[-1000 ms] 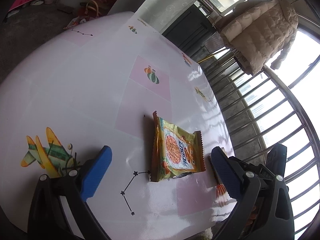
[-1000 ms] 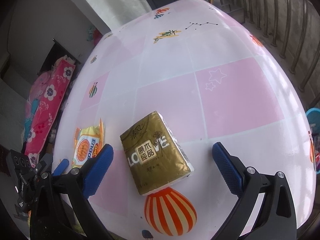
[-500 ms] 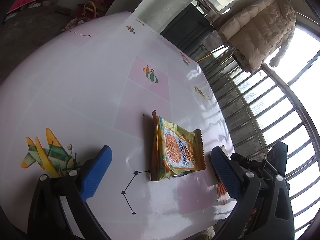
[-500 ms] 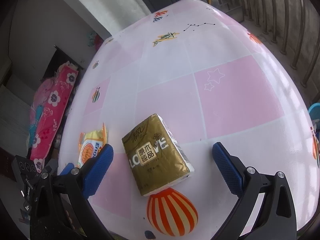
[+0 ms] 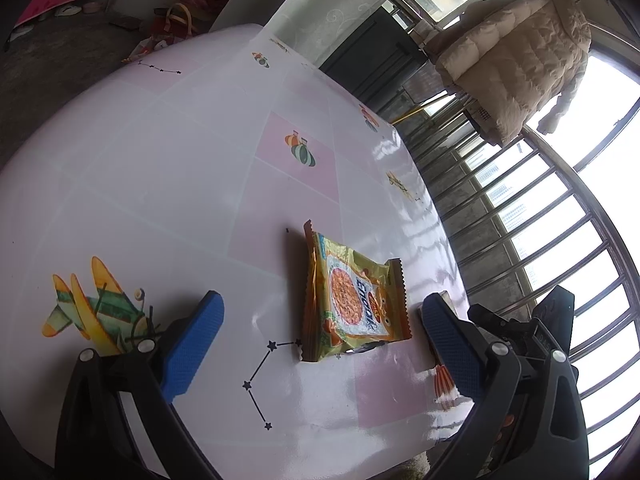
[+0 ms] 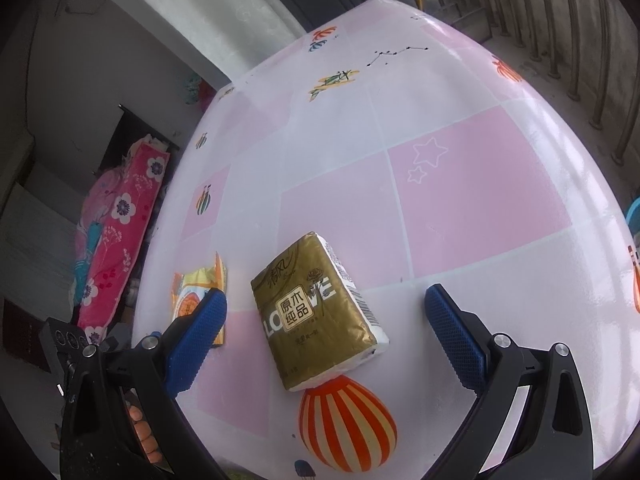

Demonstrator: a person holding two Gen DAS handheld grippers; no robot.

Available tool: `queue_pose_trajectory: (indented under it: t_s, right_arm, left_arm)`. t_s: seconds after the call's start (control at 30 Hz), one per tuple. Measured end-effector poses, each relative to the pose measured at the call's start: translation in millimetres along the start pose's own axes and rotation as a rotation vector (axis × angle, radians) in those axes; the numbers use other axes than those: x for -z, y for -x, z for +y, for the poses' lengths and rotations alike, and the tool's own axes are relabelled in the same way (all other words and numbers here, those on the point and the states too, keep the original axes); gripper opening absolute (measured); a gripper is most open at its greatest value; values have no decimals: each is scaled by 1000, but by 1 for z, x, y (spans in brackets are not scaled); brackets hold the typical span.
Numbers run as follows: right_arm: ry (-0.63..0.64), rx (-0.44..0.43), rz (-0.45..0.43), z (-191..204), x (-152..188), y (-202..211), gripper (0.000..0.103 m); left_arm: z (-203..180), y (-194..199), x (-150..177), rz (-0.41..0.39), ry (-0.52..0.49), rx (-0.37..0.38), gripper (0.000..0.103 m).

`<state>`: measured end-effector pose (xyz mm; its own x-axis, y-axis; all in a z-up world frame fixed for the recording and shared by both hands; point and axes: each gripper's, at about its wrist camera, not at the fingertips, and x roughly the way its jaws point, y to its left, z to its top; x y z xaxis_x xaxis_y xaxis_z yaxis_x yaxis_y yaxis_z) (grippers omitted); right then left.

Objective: Collect trash
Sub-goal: 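Grasp the yellow Enaak packet with the left tool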

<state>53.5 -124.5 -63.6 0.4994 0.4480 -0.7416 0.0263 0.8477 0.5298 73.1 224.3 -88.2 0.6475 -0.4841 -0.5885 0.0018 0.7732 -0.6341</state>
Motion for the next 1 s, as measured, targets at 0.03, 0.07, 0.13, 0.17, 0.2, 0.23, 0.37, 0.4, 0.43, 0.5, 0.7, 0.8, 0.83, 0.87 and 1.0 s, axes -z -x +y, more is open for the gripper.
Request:
queue_pose_trajectory:
  t_s: [0.03,0.07,0.13,0.17,0.2,0.23,0.37,0.4,0.43,0.5,0.7,0.8,0.83,0.87,1.0]
  right_arm:
    - [0,0,0,0,0,0,95]
    - [0,0,0,0,0,0,95]
    - [1,1,0,0,0,0,95]
    - [1,2,0,1,0,0,95]
    - [3,4,0,1,0,0,95]
    - [5,6,1,2,-1,-1,95]
    - [19,18,6,5,-1,-3,95]
    - [25,23,10,7,-1,-4,95]
    - [32,27,15,8,-1,-4,95]
    - [42,37,25,10,-2,-5,95]
    - [77,64,56,16,-3,-9,95]
    - [105,72,66,18,-2,-10,95]
    - [115,76,68,19,-2,-10,95]
    - [125,77,66,20,-2,-8,95]
    - [178,48,35,28,-1,-1,93]
  left_arm:
    - [0,0,0,0,0,0,97]
    - [0,0,0,0,0,0,97]
    - [0,0,0,0,0,1,97]
    - [0,0,0,0,0,0,97]
    - [0,0,0,0,0,0,97]
    - [0,0,0,0,0,0,97]
    - [0,0,1,-1,-1,0,97]
    - [0,0,1,-1,-1,0,97]
    - [0,0,0,-1,-2,1,97]
    - [0,0,1,-1,-5,0,97]
    - [-1,6,-4,-26,-17,-7,93]
    - [0,7,-6,-31,-29,24,85]
    - [-1,7,-6,-27,-35,33,81]
    - [-3,6,-7,-20,-44,41,79]
    - [-12,-1,-11,3,-91,53,62]
